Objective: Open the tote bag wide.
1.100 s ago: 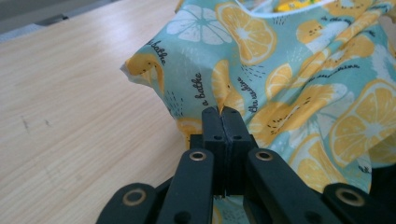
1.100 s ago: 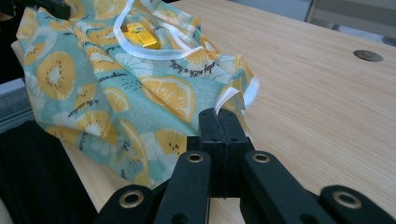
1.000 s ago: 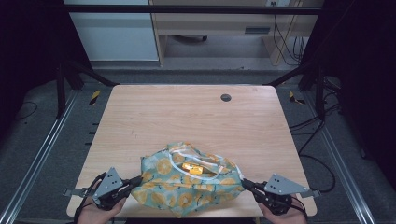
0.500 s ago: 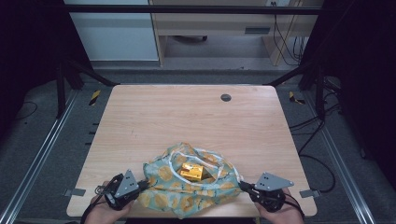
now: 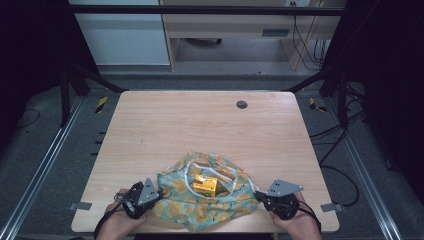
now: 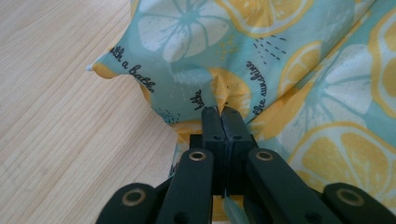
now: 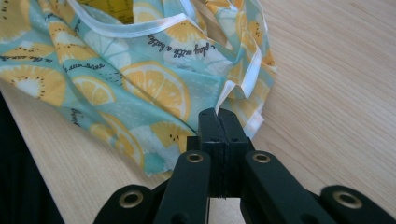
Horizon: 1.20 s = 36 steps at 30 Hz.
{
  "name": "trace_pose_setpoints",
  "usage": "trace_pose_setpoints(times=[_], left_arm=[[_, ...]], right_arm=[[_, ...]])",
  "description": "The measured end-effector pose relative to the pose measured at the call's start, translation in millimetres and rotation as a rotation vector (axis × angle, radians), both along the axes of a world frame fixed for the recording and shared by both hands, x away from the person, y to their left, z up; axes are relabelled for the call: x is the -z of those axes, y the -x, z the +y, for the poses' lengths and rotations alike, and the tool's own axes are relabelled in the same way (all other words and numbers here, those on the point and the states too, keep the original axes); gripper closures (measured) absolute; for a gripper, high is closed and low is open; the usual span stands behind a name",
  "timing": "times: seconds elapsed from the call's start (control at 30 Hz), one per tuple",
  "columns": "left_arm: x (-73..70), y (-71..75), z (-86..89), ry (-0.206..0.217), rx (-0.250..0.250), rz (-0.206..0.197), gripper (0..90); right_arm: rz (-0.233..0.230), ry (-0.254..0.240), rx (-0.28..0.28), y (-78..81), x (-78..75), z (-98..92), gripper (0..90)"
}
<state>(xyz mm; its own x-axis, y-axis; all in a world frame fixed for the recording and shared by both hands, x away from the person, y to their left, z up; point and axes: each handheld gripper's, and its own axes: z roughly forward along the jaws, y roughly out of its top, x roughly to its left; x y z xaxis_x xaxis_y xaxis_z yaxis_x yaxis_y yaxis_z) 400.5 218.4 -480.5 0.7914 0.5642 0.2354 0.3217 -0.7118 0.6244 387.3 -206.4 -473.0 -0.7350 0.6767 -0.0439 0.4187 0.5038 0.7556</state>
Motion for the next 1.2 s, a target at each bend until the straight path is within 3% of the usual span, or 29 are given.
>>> trace_pose_setpoints(times=[0.37, 0.57, 0.73, 0.8, 0.97, 1.1, 1.2], left_arm=[[3.6, -17.8, -6.9, -0.006, -0.021, -0.009, 90.0], [3.6, -18.4, -7.5, -0.004, -0.019, -0.007, 90.0], [2.0, -17.1, -5.8, 0.022, -0.030, -0.014, 88.1], [0.3, -17.4, -4.0, 0.005, -0.030, -0.017, 83.3], [-7.7, -11.5, -1.3, 0.078, -0.064, -0.046, 61.1], [-12.2, -3.3, 0.2, 0.115, -0.077, -0.054, 45.3], [-16.8, 1.7, 2.8, 0.156, -0.088, -0.059, 36.6]], right_arm=[[0.011, 0.012, 0.027, -12.1, 2.8, 0.0, 90.0], [0.010, 0.005, 0.032, -12.7, 2.4, -0.5, 90.0], [-0.013, -0.030, 0.056, -9.4, -3.1, -3.3, 76.1], [-0.033, -0.054, 0.076, -6.7, -9.8, -5.9, 63.6], [-0.073, -0.129, 0.104, -7.3, -34.2, -10.3, 48.4], [-0.082, -0.131, 0.087, -25.0, -51.5, -3.4, 46.4], [-0.048, -0.087, 0.076, -49.2, -54.1, 12.3, 50.8]])
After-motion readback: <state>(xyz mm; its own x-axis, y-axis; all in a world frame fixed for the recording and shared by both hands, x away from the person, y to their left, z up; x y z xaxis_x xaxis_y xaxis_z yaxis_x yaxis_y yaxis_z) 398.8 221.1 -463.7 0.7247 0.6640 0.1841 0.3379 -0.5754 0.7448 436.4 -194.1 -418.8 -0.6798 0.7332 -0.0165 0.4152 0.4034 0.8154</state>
